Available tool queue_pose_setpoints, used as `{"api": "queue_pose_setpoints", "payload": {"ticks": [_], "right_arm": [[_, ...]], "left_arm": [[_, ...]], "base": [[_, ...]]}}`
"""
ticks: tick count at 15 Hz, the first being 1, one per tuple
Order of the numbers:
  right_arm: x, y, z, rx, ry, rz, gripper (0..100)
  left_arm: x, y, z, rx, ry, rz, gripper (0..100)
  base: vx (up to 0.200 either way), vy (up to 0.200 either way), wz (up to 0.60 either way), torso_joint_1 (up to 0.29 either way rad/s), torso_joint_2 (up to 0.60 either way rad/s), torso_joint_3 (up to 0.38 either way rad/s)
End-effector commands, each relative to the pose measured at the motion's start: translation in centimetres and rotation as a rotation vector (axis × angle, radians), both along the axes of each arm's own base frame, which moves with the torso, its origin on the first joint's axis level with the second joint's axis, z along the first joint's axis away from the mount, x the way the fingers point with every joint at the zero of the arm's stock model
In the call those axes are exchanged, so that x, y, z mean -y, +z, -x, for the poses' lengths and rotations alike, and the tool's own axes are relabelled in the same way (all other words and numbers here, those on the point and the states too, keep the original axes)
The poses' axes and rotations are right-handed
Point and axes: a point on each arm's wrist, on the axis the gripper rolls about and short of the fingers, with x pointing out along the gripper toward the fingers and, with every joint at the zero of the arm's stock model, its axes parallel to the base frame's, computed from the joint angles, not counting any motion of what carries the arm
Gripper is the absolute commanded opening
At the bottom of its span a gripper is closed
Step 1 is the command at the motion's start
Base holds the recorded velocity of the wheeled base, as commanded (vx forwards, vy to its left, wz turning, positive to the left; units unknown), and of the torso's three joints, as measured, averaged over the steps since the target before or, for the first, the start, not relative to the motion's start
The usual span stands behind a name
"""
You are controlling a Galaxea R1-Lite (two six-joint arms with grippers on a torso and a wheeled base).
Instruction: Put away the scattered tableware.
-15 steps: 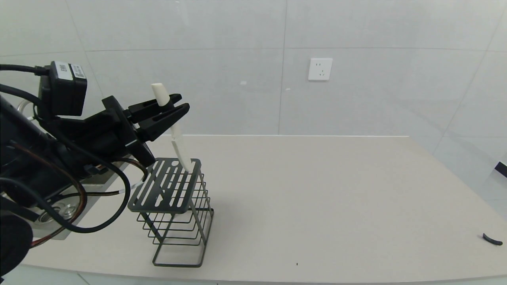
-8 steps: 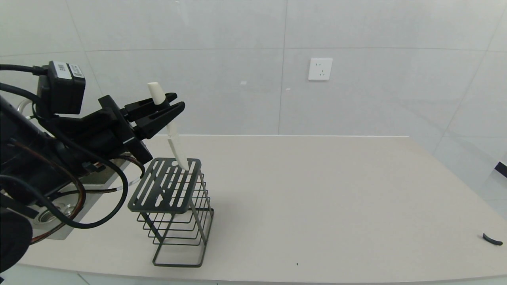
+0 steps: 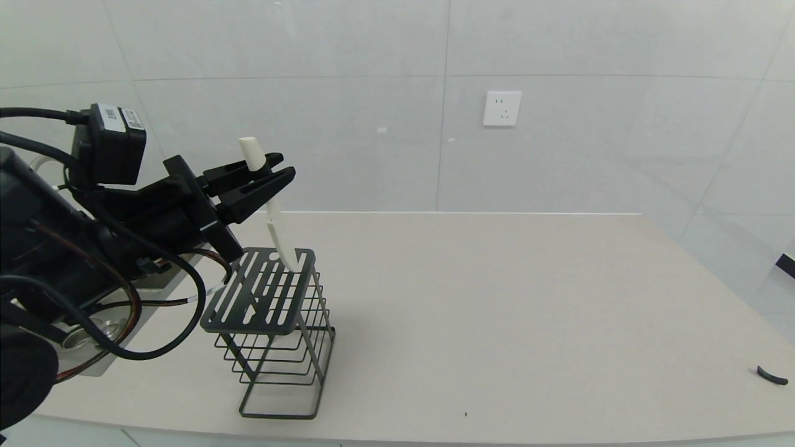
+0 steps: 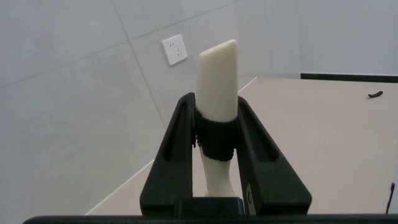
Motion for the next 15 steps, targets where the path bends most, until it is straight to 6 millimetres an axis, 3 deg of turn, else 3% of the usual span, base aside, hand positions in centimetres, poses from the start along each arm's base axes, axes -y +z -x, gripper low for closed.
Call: {"api": "queue_pose_setpoints", "payload": {"ticks": [1, 9, 15], "right_arm": [[0.0, 0.0, 0.0, -0.002, 0.001, 0.001, 0], [0.0, 0.0, 0.0, -0.004, 0.001, -0.007, 0], [0.0, 0.0, 0.0, -0.003, 0.001, -0.005, 0]], "left_arm": [[0.1, -0.3, -0.3, -0.013, 0.0, -0.003, 0], [0.3, -1.2, -1.2, -0.012, 0.005, -0.015, 0], [0.2, -1.9, -0.9, -0.035, 0.004, -0.025, 0]], "base": [[0.0, 0.0, 0.0, 0.0, 0.0, 0.0], [0.0, 0.0, 0.0, 0.0, 0.0, 0.0], [0.0, 0.0, 0.0, 0.0, 0.0, 0.0]]}}
